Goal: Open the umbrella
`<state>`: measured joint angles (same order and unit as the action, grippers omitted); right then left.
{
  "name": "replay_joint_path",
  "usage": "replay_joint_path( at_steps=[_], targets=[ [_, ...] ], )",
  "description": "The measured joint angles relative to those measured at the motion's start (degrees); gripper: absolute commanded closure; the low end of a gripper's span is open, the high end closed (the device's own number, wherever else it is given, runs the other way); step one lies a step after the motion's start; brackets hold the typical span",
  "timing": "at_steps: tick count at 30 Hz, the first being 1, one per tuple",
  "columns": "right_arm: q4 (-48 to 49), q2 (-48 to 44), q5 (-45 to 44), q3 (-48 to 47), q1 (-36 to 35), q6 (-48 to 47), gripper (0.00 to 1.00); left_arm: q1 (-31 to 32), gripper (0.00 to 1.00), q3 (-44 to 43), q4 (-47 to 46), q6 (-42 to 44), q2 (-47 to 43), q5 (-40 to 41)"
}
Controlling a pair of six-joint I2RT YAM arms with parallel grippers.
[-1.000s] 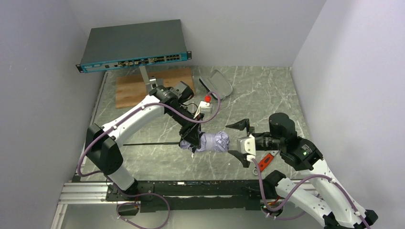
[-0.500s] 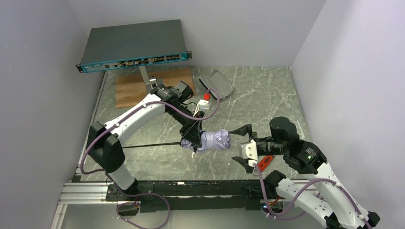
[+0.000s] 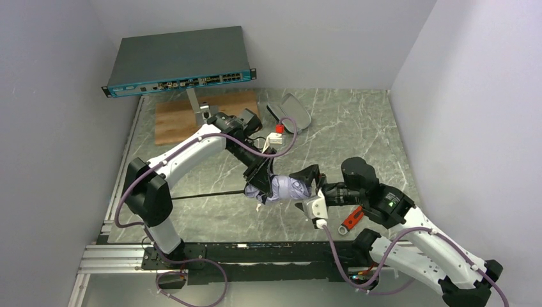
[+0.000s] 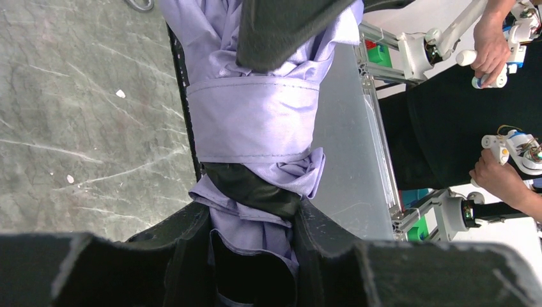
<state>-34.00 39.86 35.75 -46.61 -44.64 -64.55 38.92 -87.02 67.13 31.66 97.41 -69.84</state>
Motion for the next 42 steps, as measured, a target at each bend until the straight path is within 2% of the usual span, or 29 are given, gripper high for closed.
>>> replay_joint_path(
  at_steps=[1,3,4,10,11,13,14,16,18,19,24,26,30,34,37,42],
  targets=[
    [0.9,0.0,-0.4,0.6,-0.7,-1.1,0.21,0.0,1.00,0.0,0.0,0.0,0.2,0.0],
    [2.6,0.2,-1.4,1.7,-1.7,-3.8,0.42,0.1,1.00,0.0,0.1,-0.1,0.4,0.0],
    [3.4,0.3,-1.9,2.0,-2.1,-5.3,0.45,0.1,1.00,0.0,0.2,-0.2,0.5,0.1],
    [4.0,0.7,-4.5,2.4,-2.8,-12.4,0.45,0.2,1.00,-0.1,0.8,0.5,1.0,0.4],
    [3.9,0.7,-4.8,2.4,-2.9,-13.1,0.49,0.2,1.00,-0.1,0.8,0.7,1.0,0.6],
    [3.7,0.7,-5.3,2.4,-3.1,-14.1,0.62,0.2,1.00,-0.1,0.8,0.7,1.0,0.8],
    [3.6,0.7,-5.5,2.4,-3.1,-14.5,0.71,0.2,0.95,-0.1,0.7,0.7,1.0,0.8],
    [3.5,0.7,-5.9,2.4,-3.2,-14.8,1.00,0.2,0.72,-0.1,0.6,0.8,1.0,0.9],
    [3.7,0.7,-6.4,2.4,-3.3,-14.2,1.00,0.2,0.46,-0.2,0.5,0.9,1.0,1.1],
    [3.8,0.9,-6.6,2.4,-3.3,-13.4,1.00,0.2,0.39,-0.3,0.3,0.9,1.0,1.4],
    [3.7,5.0,-8.4,0.2,-3.2,-1.0,1.00,-1.7,0.15,-1.4,-2.0,-0.4,0.2,4.6],
    [4.1,7.3,-9.0,-0.5,-3.1,5.4,1.00,-4.6,0.11,-0.6,-6.1,-2.3,-2.4,7.0],
    [3.9,9.1,-9.7,-0.7,-2.3,20.1,1.00,-12.6,0.09,3.7,-17.9,-5.9,-13.2,13.9],
    [4.2,10.6,-7.8,-2.3,0.1,33.2,1.00,-13.7,0.15,7.9,-28.3,-5.4,-26.4,21.6],
    [5.4,12.3,-4.2,-2.6,4.6,44.3,1.00,-9.7,0.20,12.4,-33.7,-1.8,-36.2,27.8],
    [11.3,18.1,3.2,-2.6,14.7,65.9,1.00,6.9,0.31,24.4,-39.2,7.6,-48.0,39.3]
  ],
)
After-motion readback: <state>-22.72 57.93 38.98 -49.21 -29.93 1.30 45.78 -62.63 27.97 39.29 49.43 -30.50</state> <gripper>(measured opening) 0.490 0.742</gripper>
